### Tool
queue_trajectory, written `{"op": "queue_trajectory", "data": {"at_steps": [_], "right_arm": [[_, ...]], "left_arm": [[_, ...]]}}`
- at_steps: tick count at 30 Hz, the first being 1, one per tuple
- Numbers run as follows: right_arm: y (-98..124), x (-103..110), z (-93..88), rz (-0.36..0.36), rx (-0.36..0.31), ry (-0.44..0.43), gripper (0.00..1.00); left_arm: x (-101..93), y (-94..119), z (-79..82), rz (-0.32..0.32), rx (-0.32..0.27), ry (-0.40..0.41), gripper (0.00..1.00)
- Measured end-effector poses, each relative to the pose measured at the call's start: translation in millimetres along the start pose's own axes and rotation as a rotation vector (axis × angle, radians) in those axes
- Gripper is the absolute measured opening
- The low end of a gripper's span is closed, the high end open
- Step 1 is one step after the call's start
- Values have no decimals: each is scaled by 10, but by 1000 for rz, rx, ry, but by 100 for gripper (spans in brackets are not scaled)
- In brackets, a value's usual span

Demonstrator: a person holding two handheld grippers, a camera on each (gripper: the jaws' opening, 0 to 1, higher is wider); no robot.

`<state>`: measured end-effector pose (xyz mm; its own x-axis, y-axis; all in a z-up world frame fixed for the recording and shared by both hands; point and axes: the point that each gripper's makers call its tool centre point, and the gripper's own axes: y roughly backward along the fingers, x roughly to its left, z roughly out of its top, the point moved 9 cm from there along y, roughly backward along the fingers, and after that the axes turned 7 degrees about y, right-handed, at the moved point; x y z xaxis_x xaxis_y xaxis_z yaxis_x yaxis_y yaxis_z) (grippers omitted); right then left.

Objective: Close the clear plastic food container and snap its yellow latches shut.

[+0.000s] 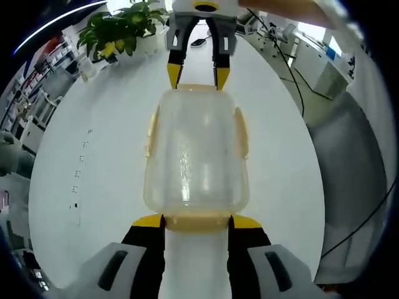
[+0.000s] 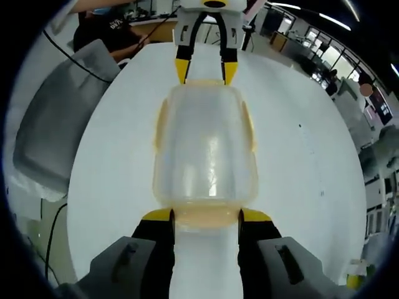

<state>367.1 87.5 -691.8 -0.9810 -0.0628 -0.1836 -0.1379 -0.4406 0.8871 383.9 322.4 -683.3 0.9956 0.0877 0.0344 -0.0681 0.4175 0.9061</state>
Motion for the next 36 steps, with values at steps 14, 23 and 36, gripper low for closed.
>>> {"op": "queue_trajectory", "data": {"at_steps": [14, 23, 36], "right_arm": [[-60, -37, -149, 19, 28, -4, 36], [-75, -55, -149, 47, 31, -14, 36], [-53, -23, -221, 65, 45, -31, 36]], "left_arm": [[6, -189, 151, -4, 86, -10, 33], [-21, -209, 144, 1, 115, -9, 34], [-44, -233, 191, -6, 100, -37, 34]]}}
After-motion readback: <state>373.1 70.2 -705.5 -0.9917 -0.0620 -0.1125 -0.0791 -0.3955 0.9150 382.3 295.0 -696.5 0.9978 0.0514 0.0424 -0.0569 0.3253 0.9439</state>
